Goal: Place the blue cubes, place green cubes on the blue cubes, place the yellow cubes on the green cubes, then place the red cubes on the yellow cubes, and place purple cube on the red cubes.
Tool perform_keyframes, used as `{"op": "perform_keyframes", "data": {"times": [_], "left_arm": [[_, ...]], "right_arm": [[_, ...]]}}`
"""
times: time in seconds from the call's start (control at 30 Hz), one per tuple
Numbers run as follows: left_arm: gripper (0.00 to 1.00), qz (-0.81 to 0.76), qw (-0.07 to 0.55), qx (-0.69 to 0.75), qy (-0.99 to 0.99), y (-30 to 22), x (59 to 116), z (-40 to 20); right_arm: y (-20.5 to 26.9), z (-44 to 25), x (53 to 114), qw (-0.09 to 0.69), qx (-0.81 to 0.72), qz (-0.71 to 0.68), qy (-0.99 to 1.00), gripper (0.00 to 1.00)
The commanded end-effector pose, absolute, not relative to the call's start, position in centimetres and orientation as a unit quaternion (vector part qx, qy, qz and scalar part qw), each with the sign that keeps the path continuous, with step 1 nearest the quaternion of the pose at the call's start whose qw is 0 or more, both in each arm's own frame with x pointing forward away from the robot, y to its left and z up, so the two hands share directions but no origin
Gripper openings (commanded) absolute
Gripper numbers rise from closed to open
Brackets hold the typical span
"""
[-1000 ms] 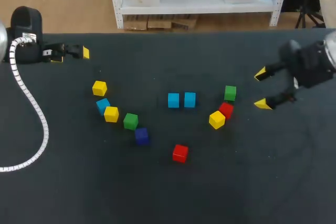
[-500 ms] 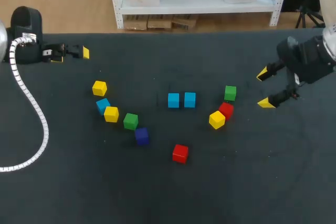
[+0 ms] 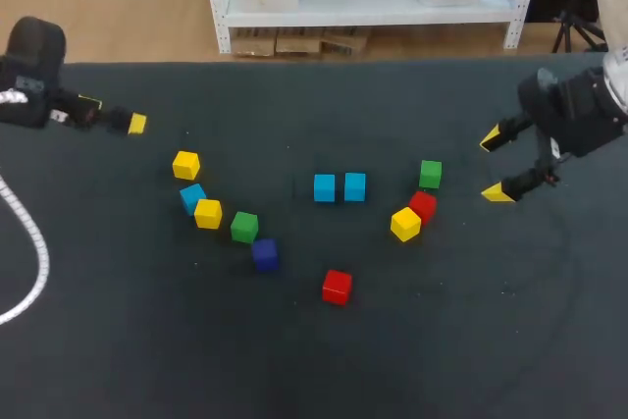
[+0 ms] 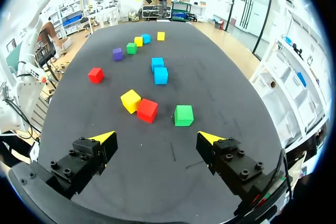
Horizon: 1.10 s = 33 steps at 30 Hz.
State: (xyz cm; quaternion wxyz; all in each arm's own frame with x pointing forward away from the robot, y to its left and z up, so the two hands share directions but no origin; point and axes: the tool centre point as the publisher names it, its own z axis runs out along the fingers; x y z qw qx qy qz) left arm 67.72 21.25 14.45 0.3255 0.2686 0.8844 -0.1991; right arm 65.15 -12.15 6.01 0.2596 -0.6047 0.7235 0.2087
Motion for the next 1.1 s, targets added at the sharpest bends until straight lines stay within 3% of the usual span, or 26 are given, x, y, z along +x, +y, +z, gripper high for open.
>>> {"op": "perform_keyframes", "data": {"times": [0.03,0.4,1.1], "left_arm": [[1.00,-0.226,0.292,0.392,0.843,22.5,67.0,14.3],[1.00,-0.202,0.257,0.510,0.795,22.1,66.3,12.3],[1.00,-0.154,0.196,0.585,0.772,19.7,63.9,6.9]], "right_arm": [[-12.1,5.9,65.2,0.261,-0.605,0.210,0.723,1.00],[-12.1,5.9,65.2,0.261,-0.605,0.210,0.723,1.00],[-12.1,5.9,65.2,0.261,-0.605,0.210,0.723,1.00]]}}
